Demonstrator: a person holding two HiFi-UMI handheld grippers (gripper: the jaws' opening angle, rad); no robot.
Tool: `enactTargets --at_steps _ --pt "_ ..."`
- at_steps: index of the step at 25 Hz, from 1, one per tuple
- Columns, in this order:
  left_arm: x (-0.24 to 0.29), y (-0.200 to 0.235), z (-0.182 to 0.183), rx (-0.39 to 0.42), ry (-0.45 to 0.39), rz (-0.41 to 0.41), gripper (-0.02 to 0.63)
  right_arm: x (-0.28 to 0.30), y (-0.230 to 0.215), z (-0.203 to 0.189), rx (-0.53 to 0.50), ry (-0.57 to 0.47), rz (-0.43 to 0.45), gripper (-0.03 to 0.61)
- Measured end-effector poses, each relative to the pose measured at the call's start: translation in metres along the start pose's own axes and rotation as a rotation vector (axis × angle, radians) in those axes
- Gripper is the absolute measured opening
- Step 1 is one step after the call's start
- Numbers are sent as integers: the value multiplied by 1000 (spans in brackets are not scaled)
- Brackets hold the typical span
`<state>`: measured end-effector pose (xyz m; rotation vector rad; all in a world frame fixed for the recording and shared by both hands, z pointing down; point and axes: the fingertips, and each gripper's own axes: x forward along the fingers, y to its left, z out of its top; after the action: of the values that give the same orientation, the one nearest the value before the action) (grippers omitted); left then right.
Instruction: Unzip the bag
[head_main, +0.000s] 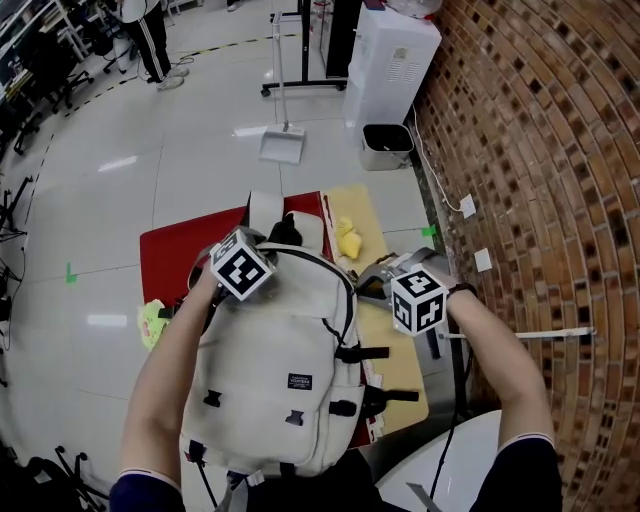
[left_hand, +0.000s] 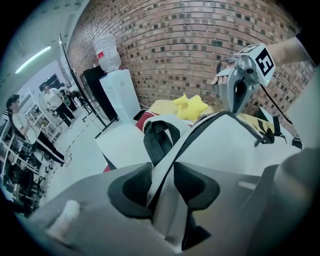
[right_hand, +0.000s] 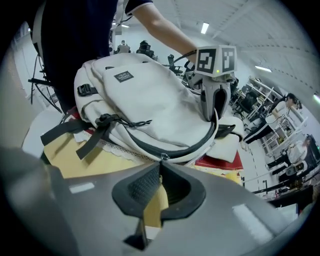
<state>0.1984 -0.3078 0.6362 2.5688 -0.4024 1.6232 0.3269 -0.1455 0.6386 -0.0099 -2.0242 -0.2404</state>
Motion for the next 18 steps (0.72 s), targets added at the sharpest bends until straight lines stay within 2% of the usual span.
enactTargets --at_steps 7,18 --pt "-1 1 -2 -20 -35 -1 144 -2 27 20 77 36 11 17" --pt "2 2 1 -30 -127 -20 143 12 68 33 217 209 36 17"
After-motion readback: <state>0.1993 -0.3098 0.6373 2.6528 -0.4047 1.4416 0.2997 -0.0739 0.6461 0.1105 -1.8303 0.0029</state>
